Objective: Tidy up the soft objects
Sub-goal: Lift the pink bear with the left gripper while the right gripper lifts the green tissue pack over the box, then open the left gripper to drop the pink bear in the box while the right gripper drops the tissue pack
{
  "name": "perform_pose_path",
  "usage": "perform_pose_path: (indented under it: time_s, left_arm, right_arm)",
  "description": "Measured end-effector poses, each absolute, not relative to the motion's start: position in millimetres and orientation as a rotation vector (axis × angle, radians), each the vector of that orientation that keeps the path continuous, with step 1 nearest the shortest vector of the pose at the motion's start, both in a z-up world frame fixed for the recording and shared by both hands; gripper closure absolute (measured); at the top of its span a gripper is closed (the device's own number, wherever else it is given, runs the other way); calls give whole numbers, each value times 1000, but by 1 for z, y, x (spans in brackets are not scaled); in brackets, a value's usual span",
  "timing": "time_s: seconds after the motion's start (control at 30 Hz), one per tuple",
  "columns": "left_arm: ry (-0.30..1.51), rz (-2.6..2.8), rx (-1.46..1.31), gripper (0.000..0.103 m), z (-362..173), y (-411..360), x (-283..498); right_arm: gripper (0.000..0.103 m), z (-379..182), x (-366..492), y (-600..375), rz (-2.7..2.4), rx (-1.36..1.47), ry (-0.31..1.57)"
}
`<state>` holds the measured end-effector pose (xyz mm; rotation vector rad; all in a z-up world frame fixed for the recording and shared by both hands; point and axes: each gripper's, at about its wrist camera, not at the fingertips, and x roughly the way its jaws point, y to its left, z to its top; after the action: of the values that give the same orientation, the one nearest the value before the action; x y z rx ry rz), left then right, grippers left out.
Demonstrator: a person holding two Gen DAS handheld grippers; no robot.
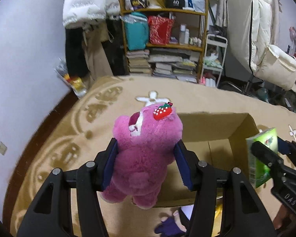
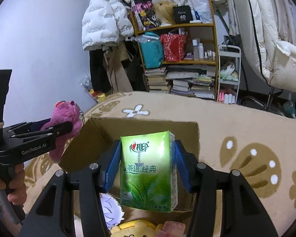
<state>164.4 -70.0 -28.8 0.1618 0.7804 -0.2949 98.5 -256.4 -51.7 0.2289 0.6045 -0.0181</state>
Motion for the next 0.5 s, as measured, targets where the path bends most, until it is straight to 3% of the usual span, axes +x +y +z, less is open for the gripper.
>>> perform_pose_path:
  time_s: [0.5]
  left_arm:
    - [817, -328, 288, 47, -60, -102, 166]
  right_arm:
    - [46, -78, 128, -250, -23, 214, 696]
